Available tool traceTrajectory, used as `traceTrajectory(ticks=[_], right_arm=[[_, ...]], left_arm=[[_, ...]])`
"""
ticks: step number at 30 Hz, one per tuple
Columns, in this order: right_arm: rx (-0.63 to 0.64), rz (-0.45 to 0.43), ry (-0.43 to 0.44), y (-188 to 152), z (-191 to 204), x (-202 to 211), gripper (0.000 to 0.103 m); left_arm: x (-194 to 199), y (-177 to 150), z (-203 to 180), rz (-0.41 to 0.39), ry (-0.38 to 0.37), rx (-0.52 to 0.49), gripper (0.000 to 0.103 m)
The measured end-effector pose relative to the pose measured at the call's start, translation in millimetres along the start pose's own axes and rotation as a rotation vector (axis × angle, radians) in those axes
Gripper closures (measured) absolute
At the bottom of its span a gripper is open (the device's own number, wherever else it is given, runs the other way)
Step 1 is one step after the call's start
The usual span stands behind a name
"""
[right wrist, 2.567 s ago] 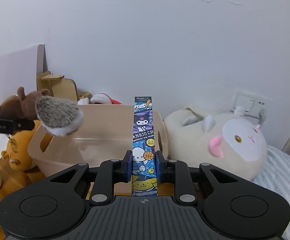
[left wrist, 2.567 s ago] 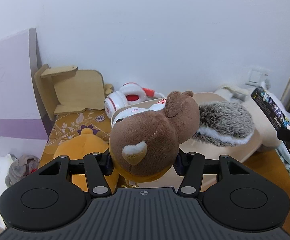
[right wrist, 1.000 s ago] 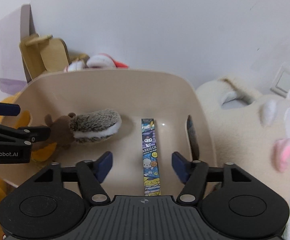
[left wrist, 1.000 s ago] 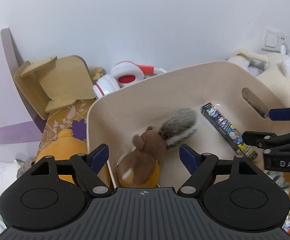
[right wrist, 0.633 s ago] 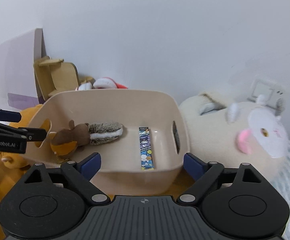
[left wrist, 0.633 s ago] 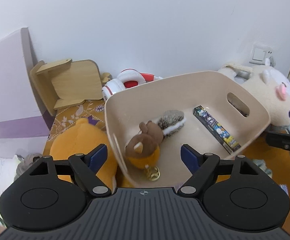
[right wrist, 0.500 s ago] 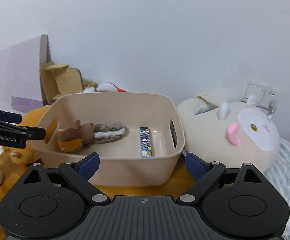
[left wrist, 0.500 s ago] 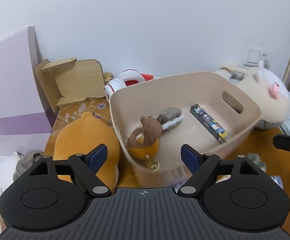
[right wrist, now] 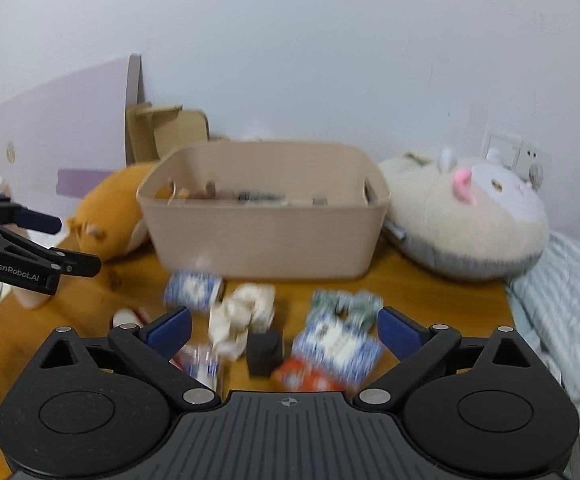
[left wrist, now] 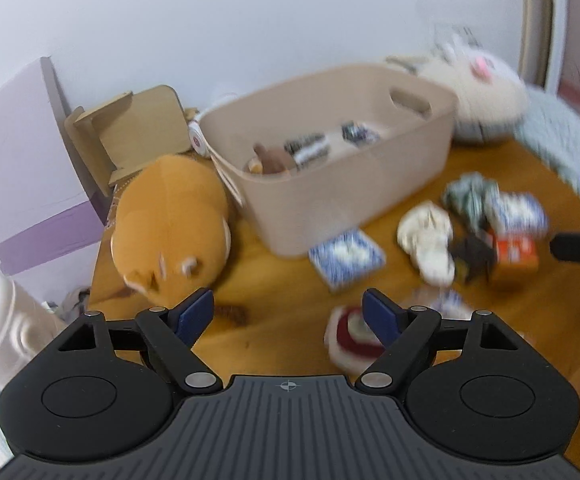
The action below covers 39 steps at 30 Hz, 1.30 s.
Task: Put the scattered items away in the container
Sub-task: 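Move both tools back toward the red headband and bread bun, then grasp the red headband with the left tool while the right tool grasps the bread bun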
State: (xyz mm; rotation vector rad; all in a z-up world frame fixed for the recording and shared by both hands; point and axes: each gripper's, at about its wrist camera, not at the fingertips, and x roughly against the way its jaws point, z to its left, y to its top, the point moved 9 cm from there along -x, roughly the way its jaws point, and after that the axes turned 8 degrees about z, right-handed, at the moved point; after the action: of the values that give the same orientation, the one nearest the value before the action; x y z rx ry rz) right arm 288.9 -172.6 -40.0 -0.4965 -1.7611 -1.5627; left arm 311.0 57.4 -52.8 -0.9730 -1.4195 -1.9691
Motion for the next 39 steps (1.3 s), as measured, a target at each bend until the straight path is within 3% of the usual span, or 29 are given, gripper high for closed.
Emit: traceTrajectory(ticks=[6,15,23,34,39], right_arm=[[0.034,0.067,-0.003,-38.1,17.2,-12.7,0.002],[0.088,0.158,0.035,-62.3,39.1,-34.4,0.004],[0.12,0.224,0.041,-71.3,45.3,-56.6,0.011],[0.122,0.248,0.07,-69.3,50.0,-75.1,0.016],[0.117,0.257,0.083,-70.5,49.5,-79.5,0.026]], left_arm=[[-13.8,-27.3,-26.0,0.019,-0.014,-0.179,0.02],[-27.3,-28.4,-57.0,-0.054,0.016,-0.479,0.02],[-49.4,-25.3,-70.5,-0.027,-0.001,-0.577,0.02],[-66.7,-28.3,-85.7,-0.017,-0.008,-0.659,0.02],[-68.5,-24.9,-89.3,-0.025,-0.033,-0.673,0.023]])
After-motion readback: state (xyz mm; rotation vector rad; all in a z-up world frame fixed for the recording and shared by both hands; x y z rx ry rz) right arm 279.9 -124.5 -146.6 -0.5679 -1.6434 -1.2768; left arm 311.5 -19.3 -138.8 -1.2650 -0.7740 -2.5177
